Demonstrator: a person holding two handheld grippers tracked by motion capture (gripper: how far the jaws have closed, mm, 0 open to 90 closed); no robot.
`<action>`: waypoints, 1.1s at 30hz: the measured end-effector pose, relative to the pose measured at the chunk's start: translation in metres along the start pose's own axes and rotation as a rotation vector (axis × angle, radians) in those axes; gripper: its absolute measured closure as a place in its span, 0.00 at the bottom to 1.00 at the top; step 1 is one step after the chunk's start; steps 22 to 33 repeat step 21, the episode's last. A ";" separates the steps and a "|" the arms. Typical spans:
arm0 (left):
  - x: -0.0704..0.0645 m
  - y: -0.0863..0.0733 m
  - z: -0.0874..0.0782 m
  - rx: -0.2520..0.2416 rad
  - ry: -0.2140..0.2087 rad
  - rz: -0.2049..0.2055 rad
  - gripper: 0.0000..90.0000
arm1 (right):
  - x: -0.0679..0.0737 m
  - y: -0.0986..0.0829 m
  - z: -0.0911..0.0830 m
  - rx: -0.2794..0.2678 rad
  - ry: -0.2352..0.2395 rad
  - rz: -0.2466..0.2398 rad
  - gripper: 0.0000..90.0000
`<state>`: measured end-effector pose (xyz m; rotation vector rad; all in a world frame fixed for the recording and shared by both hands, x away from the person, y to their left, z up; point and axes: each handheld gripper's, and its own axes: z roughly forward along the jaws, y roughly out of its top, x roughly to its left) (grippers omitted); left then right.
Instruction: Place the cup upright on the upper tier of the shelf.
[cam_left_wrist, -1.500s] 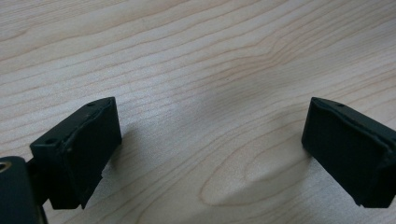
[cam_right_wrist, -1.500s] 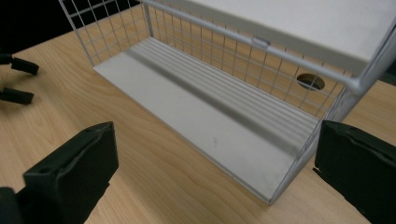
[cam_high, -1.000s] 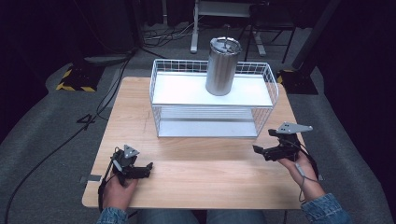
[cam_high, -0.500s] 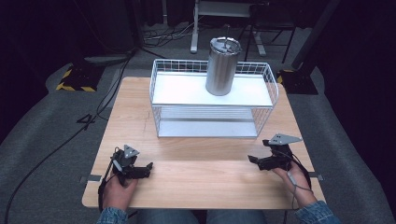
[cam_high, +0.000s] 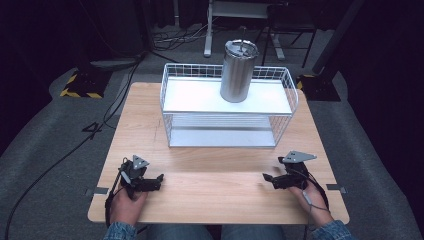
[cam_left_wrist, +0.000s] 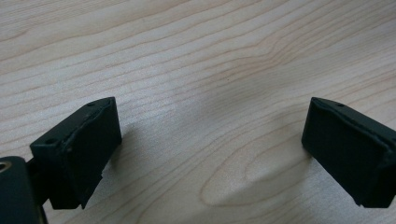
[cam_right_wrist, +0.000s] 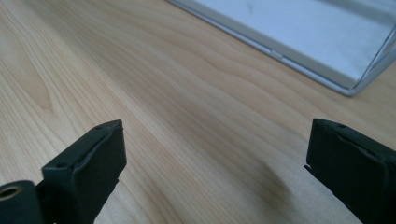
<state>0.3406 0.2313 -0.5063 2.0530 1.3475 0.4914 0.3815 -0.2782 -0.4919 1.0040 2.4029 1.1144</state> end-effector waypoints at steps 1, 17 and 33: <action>0.000 0.000 0.000 -0.001 0.000 0.001 0.06 | 0.000 -0.001 0.001 0.010 0.001 0.000 0.07; 0.000 0.000 0.000 0.000 0.000 0.002 0.06 | 0.004 -0.010 0.009 0.041 -0.018 -0.014 0.13; 0.000 0.000 0.000 0.001 0.000 0.003 0.06 | 0.004 -0.010 0.009 0.041 -0.019 -0.014 0.13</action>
